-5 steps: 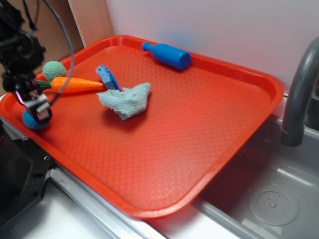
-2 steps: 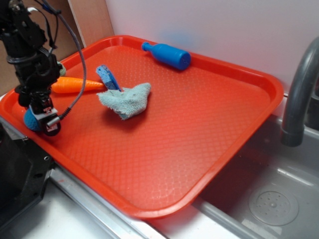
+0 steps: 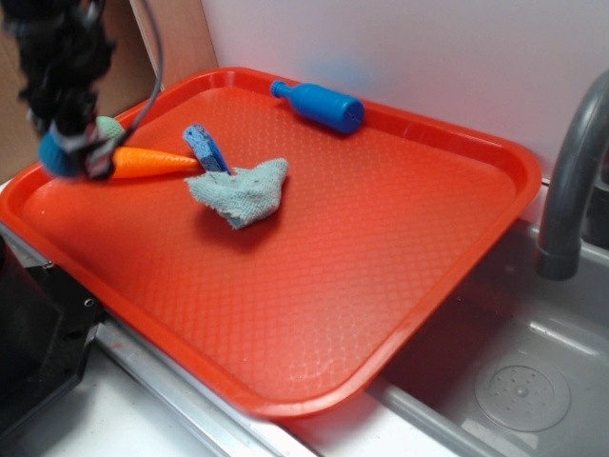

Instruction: Grab the blue ball.

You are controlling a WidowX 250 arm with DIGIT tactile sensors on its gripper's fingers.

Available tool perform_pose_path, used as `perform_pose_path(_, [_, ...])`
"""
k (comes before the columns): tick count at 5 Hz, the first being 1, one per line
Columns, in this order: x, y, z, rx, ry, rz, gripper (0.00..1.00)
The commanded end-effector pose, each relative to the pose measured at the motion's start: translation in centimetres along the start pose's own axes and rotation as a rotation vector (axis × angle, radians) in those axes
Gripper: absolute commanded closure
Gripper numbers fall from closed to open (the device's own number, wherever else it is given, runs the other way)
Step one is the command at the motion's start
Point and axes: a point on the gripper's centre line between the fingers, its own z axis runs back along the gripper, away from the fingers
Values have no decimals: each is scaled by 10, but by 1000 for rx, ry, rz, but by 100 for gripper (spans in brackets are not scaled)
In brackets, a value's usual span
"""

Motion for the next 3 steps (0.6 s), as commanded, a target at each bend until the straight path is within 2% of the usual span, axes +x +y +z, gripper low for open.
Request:
perform_pose_path(1, [13, 5, 95, 15, -160, 122, 100])
perform_pose_path(2, [10, 15, 101, 48, -159, 227, 100])
perform_pose_path(3, [5, 25, 88, 45, -118, 303, 100])
